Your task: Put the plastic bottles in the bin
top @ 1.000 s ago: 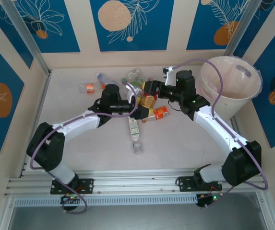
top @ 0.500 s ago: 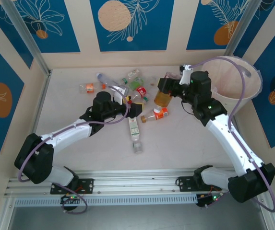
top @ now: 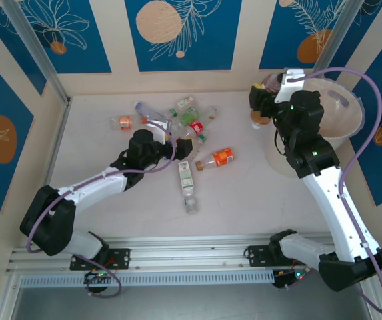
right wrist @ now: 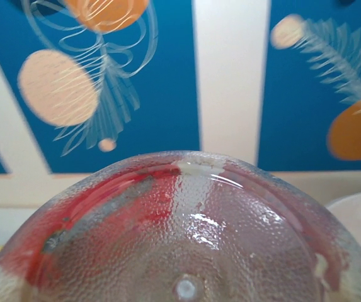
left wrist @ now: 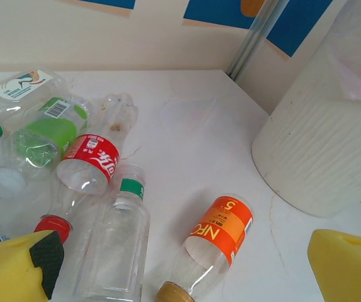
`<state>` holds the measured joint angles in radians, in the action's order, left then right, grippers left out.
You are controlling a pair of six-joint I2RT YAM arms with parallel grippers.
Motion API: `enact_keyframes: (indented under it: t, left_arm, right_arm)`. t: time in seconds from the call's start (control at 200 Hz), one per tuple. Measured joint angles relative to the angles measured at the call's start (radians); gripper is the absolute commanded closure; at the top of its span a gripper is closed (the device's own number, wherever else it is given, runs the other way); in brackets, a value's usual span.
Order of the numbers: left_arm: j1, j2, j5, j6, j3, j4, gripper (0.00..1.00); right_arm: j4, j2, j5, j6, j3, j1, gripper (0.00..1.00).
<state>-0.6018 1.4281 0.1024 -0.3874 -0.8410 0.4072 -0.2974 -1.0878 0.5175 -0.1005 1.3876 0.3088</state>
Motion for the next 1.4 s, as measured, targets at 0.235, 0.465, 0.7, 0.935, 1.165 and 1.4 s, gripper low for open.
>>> enact_keyframes:
  t: [0.235, 0.465, 0.7, 0.935, 1.165, 1.4]
  left_arm:
    - [0.002, 0.014, 0.001, 0.0, -0.002, 0.0, 0.0]
    - [0.002, 0.043, 0.013, 0.0, -0.006, -0.003, 0.0]
    - [0.002, 0.047, 0.019, 0.0, -0.018, -0.004, 0.0]
    - [0.002, 0.049, 0.028, -0.001, -0.03, -0.005, 0.0]
    - [0.002, 0.049, 0.026, -0.004, -0.031, -0.016, 0.0]
    - [0.002, 0.049, 0.014, -0.004, -0.032, -0.031, 0.0]
  right_arm:
    - [0.105, -0.003, 0.127, 0.14, 0.015, -0.191, 0.5]
    - [0.107, -0.029, 0.18, 0.117, 0.016, -0.401, 0.49]
    - [0.011, -0.057, 0.179, 0.037, 0.015, -0.536, 0.49]
    - [-0.061, -0.132, 0.179, -0.005, 0.006, -0.594, 0.41]
    - [-0.14, -0.2, 0.212, -0.064, 0.008, -0.604, 0.18]
    - [-0.217, -0.28, 0.292, -0.12, 0.035, -0.612, 0.01]
